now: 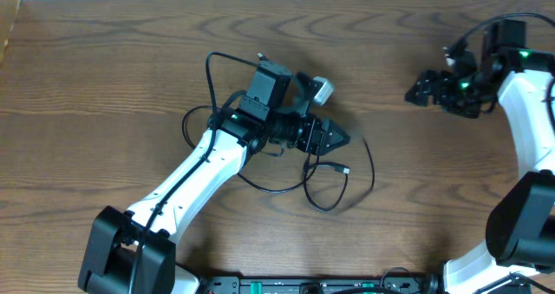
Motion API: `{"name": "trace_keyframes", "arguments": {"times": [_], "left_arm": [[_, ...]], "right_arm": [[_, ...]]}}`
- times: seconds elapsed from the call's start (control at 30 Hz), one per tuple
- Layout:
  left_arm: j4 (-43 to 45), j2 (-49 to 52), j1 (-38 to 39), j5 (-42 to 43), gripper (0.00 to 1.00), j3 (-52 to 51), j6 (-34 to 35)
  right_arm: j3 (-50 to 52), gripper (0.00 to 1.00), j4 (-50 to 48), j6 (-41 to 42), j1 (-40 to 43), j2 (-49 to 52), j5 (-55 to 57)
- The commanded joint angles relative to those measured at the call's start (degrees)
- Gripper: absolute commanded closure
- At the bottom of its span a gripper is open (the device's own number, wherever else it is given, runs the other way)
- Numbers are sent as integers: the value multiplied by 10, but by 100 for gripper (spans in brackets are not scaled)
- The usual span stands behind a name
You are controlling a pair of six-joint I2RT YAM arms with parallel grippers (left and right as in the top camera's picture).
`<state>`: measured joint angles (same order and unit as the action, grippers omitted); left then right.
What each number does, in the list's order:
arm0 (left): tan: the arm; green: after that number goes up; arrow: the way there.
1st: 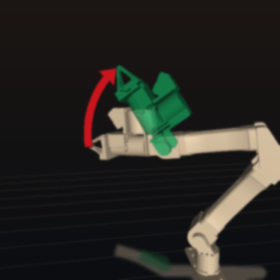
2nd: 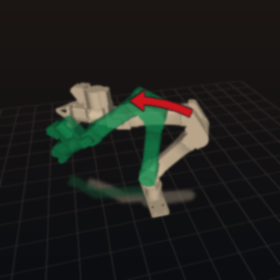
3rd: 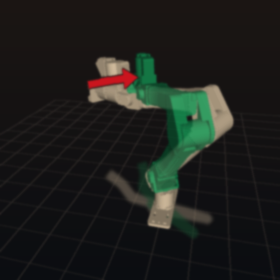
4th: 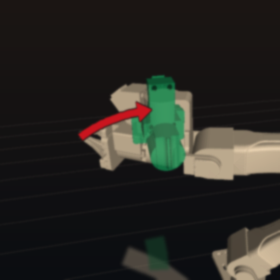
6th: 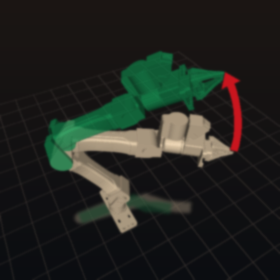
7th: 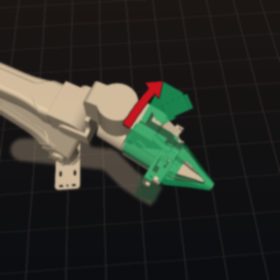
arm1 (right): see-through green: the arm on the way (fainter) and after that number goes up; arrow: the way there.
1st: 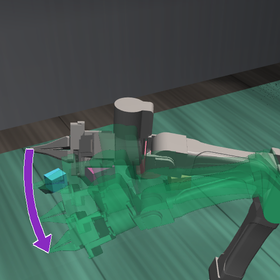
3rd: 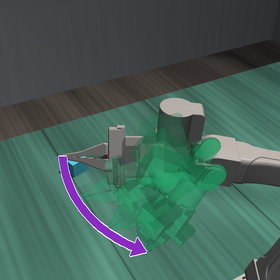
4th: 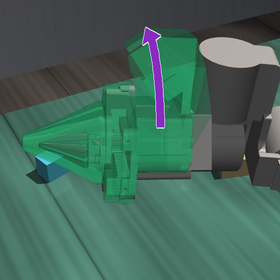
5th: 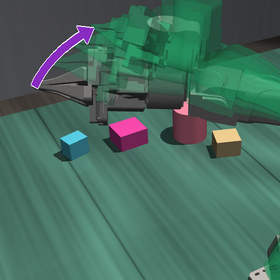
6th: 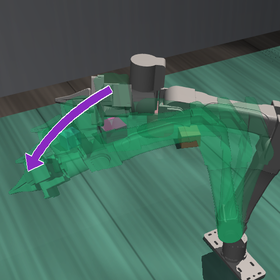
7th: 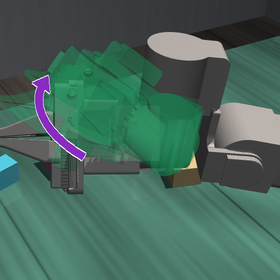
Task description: Untangle cables
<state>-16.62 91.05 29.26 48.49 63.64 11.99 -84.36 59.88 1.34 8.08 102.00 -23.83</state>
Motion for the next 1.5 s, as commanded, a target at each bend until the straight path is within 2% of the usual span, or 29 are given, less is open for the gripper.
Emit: {"name": "trace_keyframes", "arguments": {"times": [0.0, 0.13, 0.3, 0.43, 0.57, 0.67, 0.7, 0.8, 0.93, 1.03, 1.17, 1.47], "left_arm": [[-76, 2, -3, -201, 32, 3, -23], [-150, 2, -3, -318, 32, 3, -23], [-234, 2, -3, -418, 32, 3, -22], [-279, 2, -7, -494, 32, 3, 29], [-282, 2, -47, -494, 32, 3, 113], [-283, 2, -73, -489, 32, 3, 139], [-283, 2, -80, -485, 32, 3, 138], [-287, 2, -97, -470, 32, 3, 138], [-292, 2, -99, -470, 31, 3, 138], [-296, 2, -99, -470, 31, 3, 138], [-296, 2, -99, -470, 31, 3, 138], [-296, 2, -99, -470, 31, 3, 138]], "right_arm": [[1, 7, 17, -15, -38, 0, -5], [1, 6, 52, -15, -65, 0, 4], [4, 6, 104, -15, -102, 0, 4], [22, 7, 112, -19, -138, 0, 7], [81, 9, 77, -23, -200, 0, 18], [108, 13, 50, -23, -232, 0, 32], [118, 16, 35, -23, -245, 0, 47], [159, 18, -42, -23, -289, 0, 116], [195, 18, -132, -23, -328, 0, 153], [211, 22, -184, -23, -351, 0, 174], [216, 30, -207, -22, -370, 0, 175], [220, 28, -205, -23, -384, 0, 174]]}}
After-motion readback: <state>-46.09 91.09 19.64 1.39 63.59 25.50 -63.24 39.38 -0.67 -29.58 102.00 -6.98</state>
